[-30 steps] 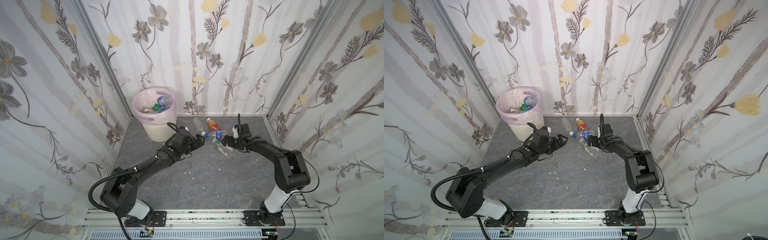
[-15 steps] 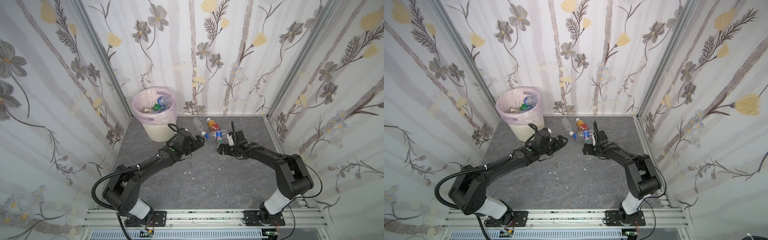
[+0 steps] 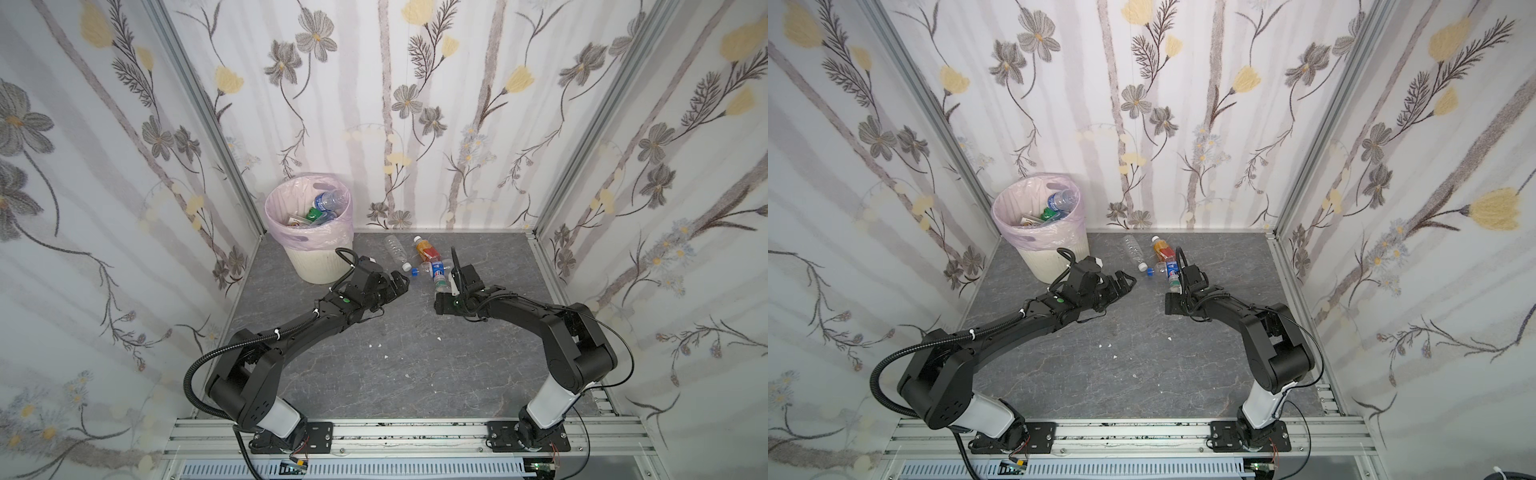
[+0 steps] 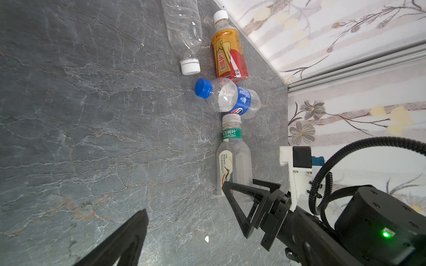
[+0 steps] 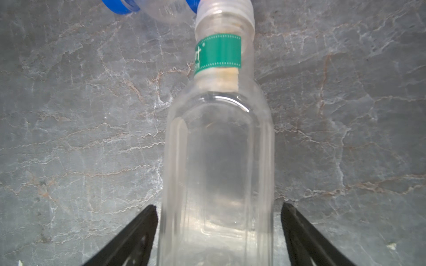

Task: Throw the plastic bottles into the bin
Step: 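Close the right gripper around the green-labelled bottle's body, then lift the green-labelled bottle with the right gripper toward the left gripper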

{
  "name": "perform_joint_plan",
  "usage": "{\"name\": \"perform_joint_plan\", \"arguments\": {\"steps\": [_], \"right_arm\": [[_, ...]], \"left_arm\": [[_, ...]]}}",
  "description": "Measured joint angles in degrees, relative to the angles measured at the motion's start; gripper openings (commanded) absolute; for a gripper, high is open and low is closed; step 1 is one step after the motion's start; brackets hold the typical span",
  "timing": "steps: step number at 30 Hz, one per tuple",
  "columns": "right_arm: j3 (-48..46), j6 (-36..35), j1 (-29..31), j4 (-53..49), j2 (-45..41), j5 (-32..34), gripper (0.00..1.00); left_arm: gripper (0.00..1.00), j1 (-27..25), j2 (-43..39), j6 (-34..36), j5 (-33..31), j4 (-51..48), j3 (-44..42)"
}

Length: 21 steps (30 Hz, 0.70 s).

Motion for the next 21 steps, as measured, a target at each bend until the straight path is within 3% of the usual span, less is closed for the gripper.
{"name": "perform_joint_plan", "arguments": {"steps": [3,8,21], "right_arm": [[0.0,0.0,0.3,0.0,0.2,0.7,0.63],[-0.8,-0.3,0.8,0.6,-0.2,0.7,0.51],[-1.8,-1.1,4.3,-0.6,-10.0,-1.8,0.47]], "left_arm": [[1.0,0.0,0.1,0.0,0.1,0.1,0.1],[1.0,0.0,-0.1,0.0,0.4,0.0,0.2],[1.0,0.4,-0.2,-0.5,1.7,0.0,1.8]]}}
